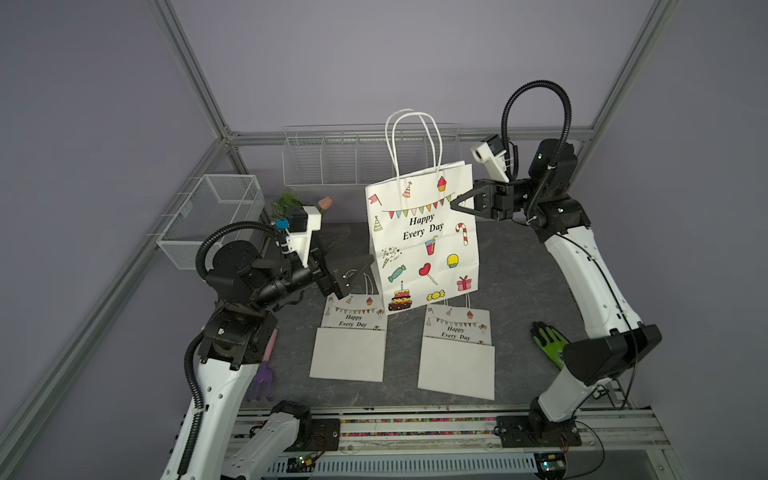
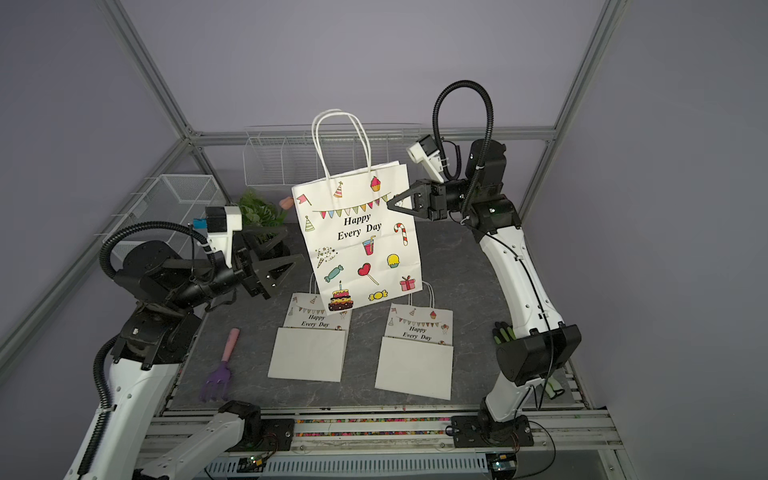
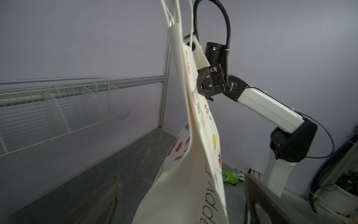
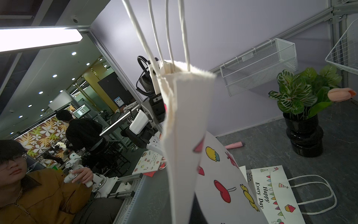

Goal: Put away the paper bag
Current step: Press the paper bag.

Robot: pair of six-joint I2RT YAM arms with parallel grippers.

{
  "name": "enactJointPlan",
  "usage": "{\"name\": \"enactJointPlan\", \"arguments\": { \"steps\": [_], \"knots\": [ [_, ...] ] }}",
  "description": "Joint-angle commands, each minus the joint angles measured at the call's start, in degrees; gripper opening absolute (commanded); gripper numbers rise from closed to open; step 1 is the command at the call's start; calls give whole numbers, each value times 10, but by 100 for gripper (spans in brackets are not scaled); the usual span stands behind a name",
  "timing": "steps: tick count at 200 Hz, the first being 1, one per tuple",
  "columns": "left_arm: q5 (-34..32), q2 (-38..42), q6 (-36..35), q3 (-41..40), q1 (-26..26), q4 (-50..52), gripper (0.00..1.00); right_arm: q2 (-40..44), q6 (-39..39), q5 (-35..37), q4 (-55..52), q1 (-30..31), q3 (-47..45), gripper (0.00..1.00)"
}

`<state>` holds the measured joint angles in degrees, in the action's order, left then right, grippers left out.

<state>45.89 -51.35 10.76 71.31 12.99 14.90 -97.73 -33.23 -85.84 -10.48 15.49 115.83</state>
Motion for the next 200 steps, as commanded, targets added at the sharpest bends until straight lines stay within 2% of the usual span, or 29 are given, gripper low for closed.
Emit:
{"name": "enactJointPlan", "arguments": {
  "steps": [1,25,57,77,105,118,134,148,159,200],
  "knots": [
    [-8,0,18,-42,-55,-38,100,26,-3,-15,3,2,-7,7],
    [76,-43,36,-40,-64,-72,94,22,-10,-13,7,10,-4,6],
    [197,-80,114,-35,-60,-176,87,13,-23,-13,14,27,6,7],
    [237,-79,100,-38,-49,-170,87,7,-30,-11,15,31,17,7],
    [251,-70,64,-39,-35,-131,88,-3,-47,-7,24,34,37,7],
    [246,-57,25,-31,-34,-75,90,-4,-61,-7,37,34,39,7],
    [172,-35,-40,-17,-36,28,91,-5,-69,-6,45,34,39,7],
    [103,-20,-68,-13,-45,80,93,-8,-72,-6,46,31,38,7],
    [89,-11,-71,-14,-54,91,94,-11,-73,-6,47,28,38,6],
    [111,5,-61,-11,-58,80,97,-20,-95,-6,71,26,39,7]
  ]
}}
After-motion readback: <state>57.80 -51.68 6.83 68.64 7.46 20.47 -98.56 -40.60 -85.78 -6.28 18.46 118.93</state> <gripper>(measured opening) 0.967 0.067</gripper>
